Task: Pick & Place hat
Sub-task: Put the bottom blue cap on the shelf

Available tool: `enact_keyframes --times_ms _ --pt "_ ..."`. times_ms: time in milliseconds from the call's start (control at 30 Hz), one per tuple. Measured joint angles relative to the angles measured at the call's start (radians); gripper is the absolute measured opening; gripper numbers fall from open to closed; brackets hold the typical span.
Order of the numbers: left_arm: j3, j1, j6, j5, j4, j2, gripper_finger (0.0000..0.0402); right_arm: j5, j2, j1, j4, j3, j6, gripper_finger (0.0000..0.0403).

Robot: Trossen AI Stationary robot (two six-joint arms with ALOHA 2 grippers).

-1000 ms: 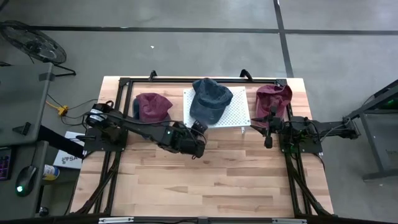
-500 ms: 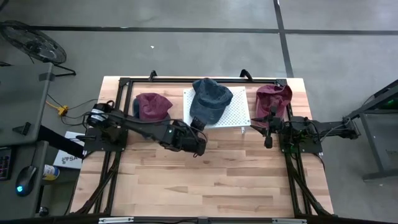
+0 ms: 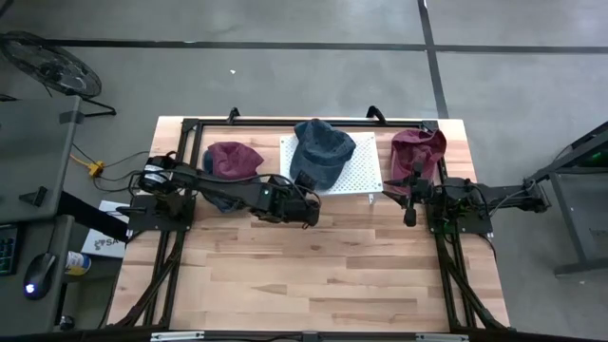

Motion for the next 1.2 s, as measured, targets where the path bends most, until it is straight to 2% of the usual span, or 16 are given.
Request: enact_keyframes --times_ms 233,333,433,633,700,1033,1200 --pt "-0.001 0.005 0.051 -0.045 0.069 0.005 0.0192 0.0 0.0 0.0 0.0 0.0 0.0 0.0133" --pt "-0.001 0.005 0.051 -0.042 0.075 0.005 0.0176 0.0 0.0 0.0 0.001 0.0 0.0 0.0133" --pt "-0.001 0.005 0.06 -0.041 0.074 0.005 0.0141 0.0 0.0 0.0 0.0 0.0 0.0 0.0133" --pt "-0.001 0.005 0.07 -0.047 0.069 0.005 0.0032 0.0 0.0 0.0 0.0 0.0 0.0 0.0133" --pt "0.0 0.005 0.069 -0.058 0.067 0.005 0.0012 0.0 0.0 0.0 0.001 0.0 0.0 0.0133" --pt "0.0 -0.023 0.072 -0.114 0.067 0.004 0.0003 0.0 0.0 0.0 0.001 0.0 0.0 0.0133" --pt "0.0 -0.066 0.045 -0.25 0.066 0.004 0.0002 0.0 0.0 0.0 0.001 0.0 0.0 0.0133"
